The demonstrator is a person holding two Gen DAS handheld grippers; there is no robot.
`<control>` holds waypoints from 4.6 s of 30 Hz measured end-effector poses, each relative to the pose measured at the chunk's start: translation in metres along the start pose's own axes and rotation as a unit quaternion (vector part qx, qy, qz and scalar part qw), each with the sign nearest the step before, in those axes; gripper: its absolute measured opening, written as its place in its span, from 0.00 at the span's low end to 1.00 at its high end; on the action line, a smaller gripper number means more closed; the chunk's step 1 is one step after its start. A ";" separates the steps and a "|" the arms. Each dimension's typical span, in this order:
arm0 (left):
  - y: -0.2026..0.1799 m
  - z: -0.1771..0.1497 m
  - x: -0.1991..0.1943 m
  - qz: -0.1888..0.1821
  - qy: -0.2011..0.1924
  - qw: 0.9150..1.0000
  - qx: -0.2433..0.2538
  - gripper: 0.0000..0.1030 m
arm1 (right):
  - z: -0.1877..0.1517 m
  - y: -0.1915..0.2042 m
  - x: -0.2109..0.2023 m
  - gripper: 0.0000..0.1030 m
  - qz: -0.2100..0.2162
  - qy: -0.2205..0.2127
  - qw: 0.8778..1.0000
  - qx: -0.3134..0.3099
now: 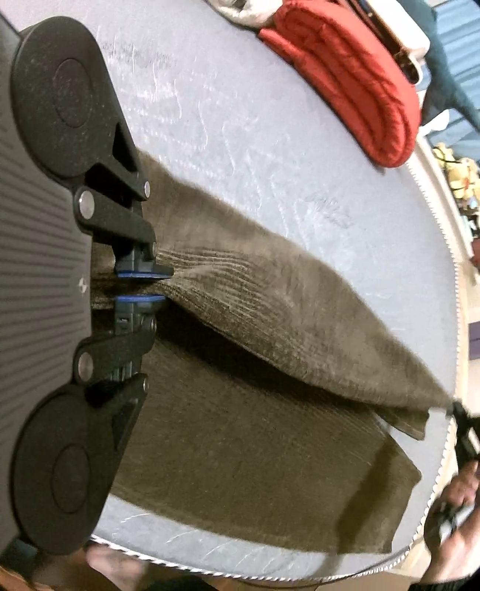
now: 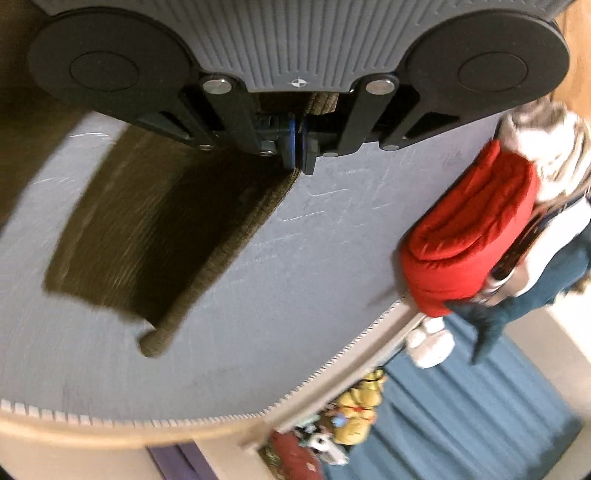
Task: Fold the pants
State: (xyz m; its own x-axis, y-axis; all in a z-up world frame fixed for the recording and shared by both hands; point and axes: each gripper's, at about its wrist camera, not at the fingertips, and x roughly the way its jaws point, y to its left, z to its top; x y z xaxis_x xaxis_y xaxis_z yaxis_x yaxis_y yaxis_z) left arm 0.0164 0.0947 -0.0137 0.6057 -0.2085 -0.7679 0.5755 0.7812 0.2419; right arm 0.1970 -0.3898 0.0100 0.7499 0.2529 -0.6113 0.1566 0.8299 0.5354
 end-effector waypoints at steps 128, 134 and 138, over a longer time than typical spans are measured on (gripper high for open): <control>-0.017 0.024 -0.016 -0.007 -0.064 0.995 -0.076 0.74 | -0.016 -0.165 -0.165 0.29 -0.401 -0.163 0.897 0.089; -0.005 0.019 -0.017 -0.001 -0.065 0.993 -0.095 0.74 | -0.016 -0.118 -0.095 0.41 -0.185 -0.089 0.977 0.061; 0.007 0.011 -0.017 0.010 -0.059 0.992 -0.107 0.74 | -0.025 -0.115 -0.035 0.41 -0.184 -0.018 0.979 0.082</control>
State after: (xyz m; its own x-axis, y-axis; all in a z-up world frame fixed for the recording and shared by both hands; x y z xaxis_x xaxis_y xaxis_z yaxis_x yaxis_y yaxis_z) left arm 0.0159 0.0973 0.0079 0.6840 -0.2491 -0.6856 0.4397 0.8907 0.1151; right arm 0.1364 -0.4816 -0.0448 0.6459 -0.0684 -0.7604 0.5186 0.7702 0.3712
